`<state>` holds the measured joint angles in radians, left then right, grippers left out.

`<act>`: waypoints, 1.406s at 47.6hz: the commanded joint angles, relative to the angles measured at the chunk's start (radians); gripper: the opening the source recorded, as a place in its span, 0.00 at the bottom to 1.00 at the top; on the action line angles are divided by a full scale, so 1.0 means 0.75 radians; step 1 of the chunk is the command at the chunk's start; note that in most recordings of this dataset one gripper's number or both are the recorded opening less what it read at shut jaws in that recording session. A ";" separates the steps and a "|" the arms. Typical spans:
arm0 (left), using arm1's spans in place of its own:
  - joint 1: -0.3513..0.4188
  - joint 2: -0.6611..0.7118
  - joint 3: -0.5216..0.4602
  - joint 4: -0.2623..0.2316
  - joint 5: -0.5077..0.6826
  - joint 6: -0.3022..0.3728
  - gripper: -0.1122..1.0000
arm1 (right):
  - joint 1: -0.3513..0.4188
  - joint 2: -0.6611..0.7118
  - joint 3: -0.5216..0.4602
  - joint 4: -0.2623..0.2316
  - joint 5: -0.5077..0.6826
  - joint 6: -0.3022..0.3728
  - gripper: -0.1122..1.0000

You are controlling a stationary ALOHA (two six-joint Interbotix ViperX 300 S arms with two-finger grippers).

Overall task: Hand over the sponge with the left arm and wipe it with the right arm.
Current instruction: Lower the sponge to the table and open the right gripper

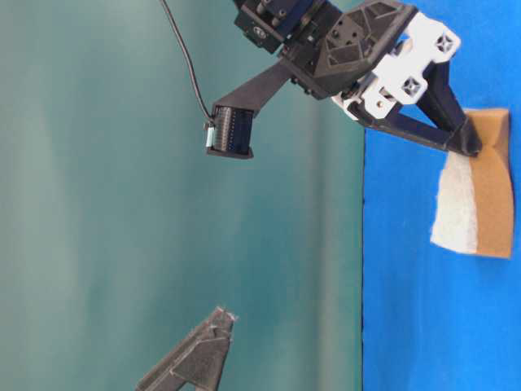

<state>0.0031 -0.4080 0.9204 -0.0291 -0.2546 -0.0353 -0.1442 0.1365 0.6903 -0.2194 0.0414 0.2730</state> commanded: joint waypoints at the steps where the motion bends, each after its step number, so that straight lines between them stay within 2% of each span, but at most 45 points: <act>1: 0.002 -0.006 -0.014 -0.002 -0.010 0.000 0.83 | -0.002 -0.016 -0.020 0.000 -0.002 0.002 0.28; 6: 0.002 -0.006 -0.014 -0.002 -0.010 0.000 0.83 | -0.002 -0.016 -0.020 -0.002 -0.004 0.002 0.28; 7: 0.002 -0.006 -0.014 0.000 -0.010 0.000 0.83 | -0.002 -0.016 -0.022 -0.002 -0.004 0.002 0.30; 13: 0.002 -0.006 -0.014 0.000 -0.010 0.000 0.83 | -0.002 -0.016 -0.025 -0.002 0.002 0.004 0.64; 16: 0.002 -0.006 -0.014 -0.002 -0.010 0.000 0.83 | -0.002 -0.016 -0.027 0.000 0.008 0.006 0.73; 18: 0.002 -0.006 -0.014 -0.002 -0.010 0.000 0.83 | -0.002 -0.016 -0.029 -0.002 0.014 0.008 0.76; 31: 0.002 -0.006 -0.014 -0.002 -0.010 0.000 0.83 | 0.004 -0.096 -0.037 0.000 0.061 0.012 0.77; 51: 0.002 -0.006 -0.012 -0.002 -0.010 0.000 0.83 | 0.059 -0.397 -0.029 -0.004 0.172 0.002 0.77; 67: 0.002 -0.006 -0.012 0.000 -0.010 -0.006 0.83 | 0.078 -0.413 -0.022 -0.004 0.145 0.004 0.77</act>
<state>0.0031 -0.4080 0.9204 -0.0291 -0.2546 -0.0383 -0.0844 -0.1503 0.6826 -0.2194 0.1611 0.2761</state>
